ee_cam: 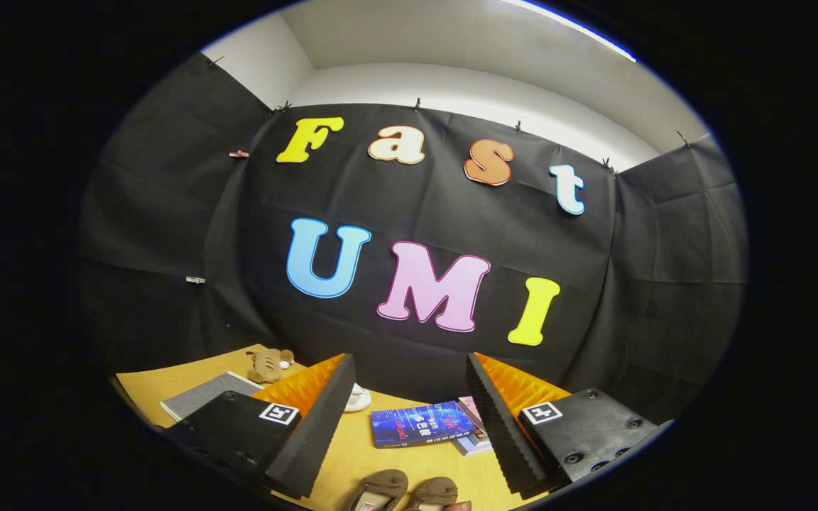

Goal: Open the storage box then place both shoes into the box .Put the left shoe in first, then the right shoe, with the right side of both shoes facing outward in a uniform manner.

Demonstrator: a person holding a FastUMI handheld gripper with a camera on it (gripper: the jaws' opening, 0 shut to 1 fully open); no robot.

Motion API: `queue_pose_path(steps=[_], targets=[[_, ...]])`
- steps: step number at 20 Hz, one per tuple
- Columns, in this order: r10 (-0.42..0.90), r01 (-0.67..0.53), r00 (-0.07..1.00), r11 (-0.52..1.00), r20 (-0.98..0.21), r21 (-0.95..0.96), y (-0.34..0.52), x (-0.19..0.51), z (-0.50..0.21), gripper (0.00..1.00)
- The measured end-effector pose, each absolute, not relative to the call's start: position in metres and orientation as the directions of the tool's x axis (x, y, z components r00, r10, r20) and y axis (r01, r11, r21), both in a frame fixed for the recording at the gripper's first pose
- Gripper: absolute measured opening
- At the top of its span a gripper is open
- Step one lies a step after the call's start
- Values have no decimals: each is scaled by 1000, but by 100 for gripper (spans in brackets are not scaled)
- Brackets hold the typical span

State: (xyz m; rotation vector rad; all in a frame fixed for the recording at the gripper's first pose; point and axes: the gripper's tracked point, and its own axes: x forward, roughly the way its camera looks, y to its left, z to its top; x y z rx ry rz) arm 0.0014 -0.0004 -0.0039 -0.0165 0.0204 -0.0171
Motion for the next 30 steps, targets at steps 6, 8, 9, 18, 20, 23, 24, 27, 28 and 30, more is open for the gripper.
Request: queue_pose_path(steps=[6,8,9,18,20,23,24,27,28,30], targets=[[-24,23,999,1000,-44,-20,-3,3,-10,98],[-24,24,998,1000,-49,-5,-4,5,-12,98],[-24,24,998,1000,-51,-1,-4,6,-13,98],[61,-58,993,998,-96,35,13,12,-24,98],[138,-123,979,987,-149,105,26,17,-36,98],[315,-259,929,928,-196,268,60,24,-56,98],[404,-317,889,884,-218,344,78,23,-68,98],[638,-399,715,708,-285,583,125,20,-113,99],[683,-382,670,653,-291,653,135,23,-126,99],[734,-317,611,570,-297,758,143,27,-151,99]])
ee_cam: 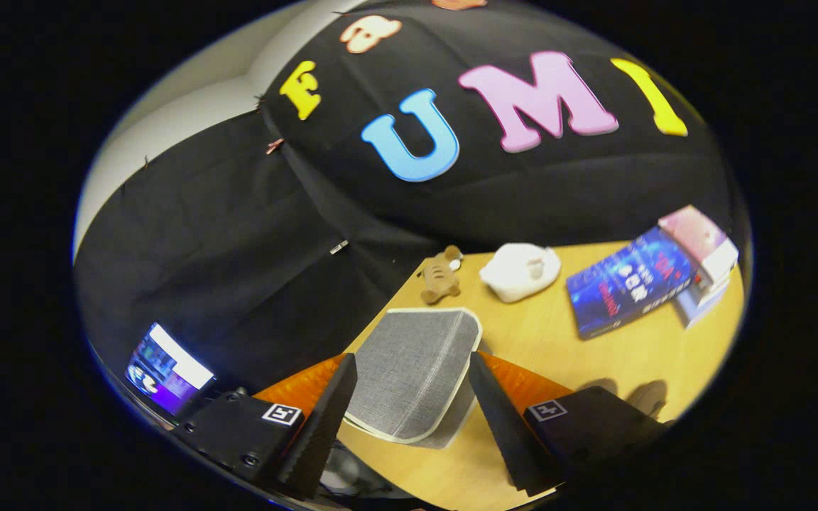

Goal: Open the storage box then place both shoes into the box .Put the left shoe in first, then the right shoe, with the right side of both shoes facing outward in a uniform manner.

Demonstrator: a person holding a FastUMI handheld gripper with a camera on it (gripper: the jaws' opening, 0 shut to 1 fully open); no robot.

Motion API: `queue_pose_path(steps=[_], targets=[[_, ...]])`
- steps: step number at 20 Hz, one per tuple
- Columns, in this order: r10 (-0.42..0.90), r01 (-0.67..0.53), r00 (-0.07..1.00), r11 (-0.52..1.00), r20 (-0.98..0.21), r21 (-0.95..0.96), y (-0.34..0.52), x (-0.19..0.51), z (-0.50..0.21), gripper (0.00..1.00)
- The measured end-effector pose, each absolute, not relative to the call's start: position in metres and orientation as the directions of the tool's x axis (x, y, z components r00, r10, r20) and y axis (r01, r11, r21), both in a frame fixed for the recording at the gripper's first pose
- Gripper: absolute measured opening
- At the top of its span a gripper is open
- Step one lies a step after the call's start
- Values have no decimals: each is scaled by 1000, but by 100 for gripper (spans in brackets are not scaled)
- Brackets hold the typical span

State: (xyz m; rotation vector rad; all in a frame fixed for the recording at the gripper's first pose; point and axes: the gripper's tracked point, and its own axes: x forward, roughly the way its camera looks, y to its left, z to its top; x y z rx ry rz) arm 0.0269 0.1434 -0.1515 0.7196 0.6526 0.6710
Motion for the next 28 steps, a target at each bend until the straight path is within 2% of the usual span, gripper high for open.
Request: queue_pose_path(steps=[5,11,14,19,22,24,26,27,28], targets=[[853,-143,435,383,-290,913,175,26,-228,98],[957,133,245,127,-157,983,211,31,-284,98],[975,234,213,18,-69,972,221,36,-289,96],[985,294,174,-61,9,954,238,28,-290,96],[986,294,155,-105,62,950,242,22,-278,87],[989,288,127,-105,71,952,241,20,-278,57],[988,244,131,-113,83,963,235,20,-272,33],[983,225,149,-136,104,965,230,22,-265,25],[982,206,170,-119,84,971,231,26,-264,10]])
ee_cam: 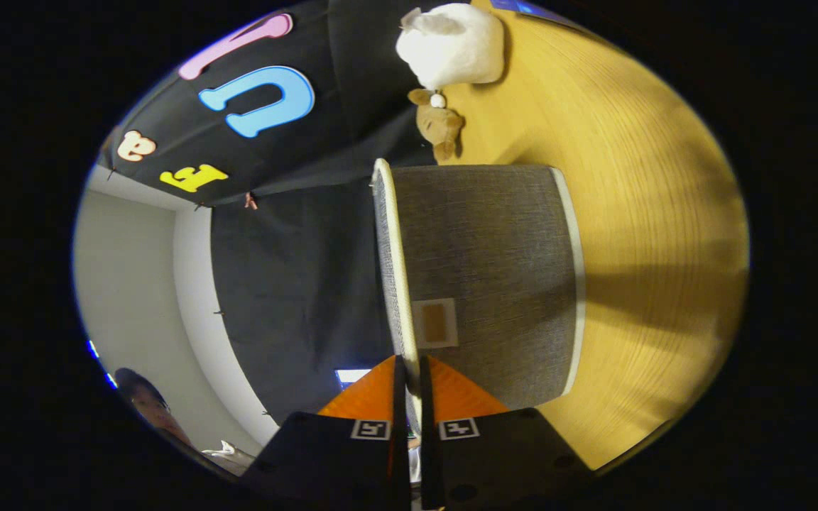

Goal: Open the storage box then place both shoes into the box .Put the left shoe in first, then the right shoe, with the right side of both shoes facing outward in a uniform manner.

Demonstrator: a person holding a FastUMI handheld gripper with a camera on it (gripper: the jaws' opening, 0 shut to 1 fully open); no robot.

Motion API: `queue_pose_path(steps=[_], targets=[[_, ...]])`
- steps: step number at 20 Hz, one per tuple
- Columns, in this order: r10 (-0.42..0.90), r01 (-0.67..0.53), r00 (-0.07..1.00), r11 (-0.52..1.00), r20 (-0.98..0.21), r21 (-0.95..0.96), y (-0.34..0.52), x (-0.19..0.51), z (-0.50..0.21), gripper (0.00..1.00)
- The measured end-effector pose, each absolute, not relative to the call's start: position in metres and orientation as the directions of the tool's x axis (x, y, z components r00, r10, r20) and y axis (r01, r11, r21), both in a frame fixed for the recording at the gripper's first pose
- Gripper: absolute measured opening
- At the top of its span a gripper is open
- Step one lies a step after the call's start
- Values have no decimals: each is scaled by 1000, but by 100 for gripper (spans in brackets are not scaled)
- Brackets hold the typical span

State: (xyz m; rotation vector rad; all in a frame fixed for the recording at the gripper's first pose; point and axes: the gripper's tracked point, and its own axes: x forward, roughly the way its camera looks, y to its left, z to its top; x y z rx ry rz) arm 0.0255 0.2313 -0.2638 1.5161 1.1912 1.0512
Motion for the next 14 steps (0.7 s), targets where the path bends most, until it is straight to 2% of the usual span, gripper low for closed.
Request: queue_pose_path(steps=[1,8,14], targets=[[982,180,175,-100,68,979,232,22,-264,5],[971,74,235,-58,39,996,232,26,-209,5],[959,-106,281,-4,33,994,262,40,-133,5]])
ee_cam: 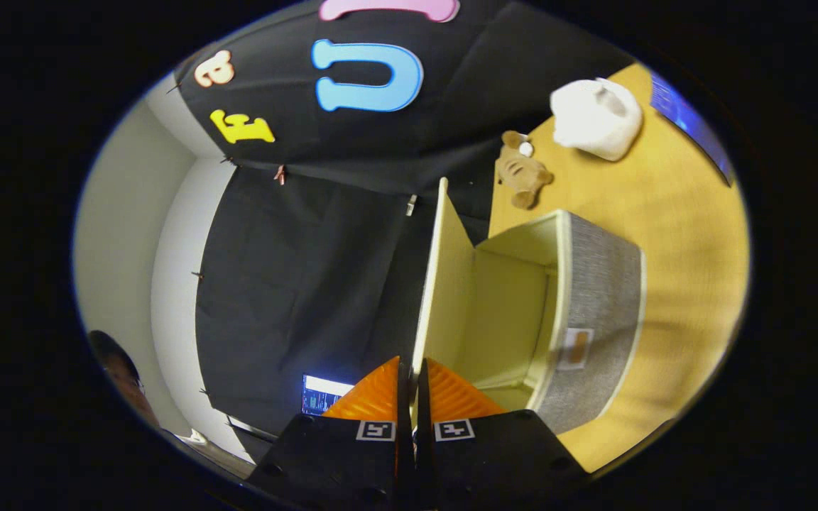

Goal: Open the storage box then place both shoes into the box .Put the left shoe in first, then the right shoe, with the right side of both shoes facing outward in a uniform manner.

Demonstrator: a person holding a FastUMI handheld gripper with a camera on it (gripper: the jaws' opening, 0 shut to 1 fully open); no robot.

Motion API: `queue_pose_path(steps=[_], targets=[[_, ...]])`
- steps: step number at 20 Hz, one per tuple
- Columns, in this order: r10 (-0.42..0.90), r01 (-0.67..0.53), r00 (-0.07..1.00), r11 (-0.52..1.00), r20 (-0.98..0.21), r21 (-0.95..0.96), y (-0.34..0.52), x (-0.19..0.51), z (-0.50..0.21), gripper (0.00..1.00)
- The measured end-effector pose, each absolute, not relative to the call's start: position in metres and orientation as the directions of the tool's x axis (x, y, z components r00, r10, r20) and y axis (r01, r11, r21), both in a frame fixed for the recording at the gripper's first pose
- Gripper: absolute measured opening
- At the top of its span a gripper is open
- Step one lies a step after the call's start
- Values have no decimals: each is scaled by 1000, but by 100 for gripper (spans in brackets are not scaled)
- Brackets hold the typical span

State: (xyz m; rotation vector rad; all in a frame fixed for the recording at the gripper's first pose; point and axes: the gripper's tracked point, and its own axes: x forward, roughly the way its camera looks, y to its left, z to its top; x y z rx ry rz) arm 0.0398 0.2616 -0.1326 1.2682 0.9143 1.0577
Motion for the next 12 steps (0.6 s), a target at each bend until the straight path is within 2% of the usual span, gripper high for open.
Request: queue_pose_path(steps=[6,11,12], targets=[[969,-288,243,37,36,957,334,40,-66,5],[976,-330,219,60,14,942,407,43,-47,5],[975,-350,220,74,5,934,421,44,-46,10]])
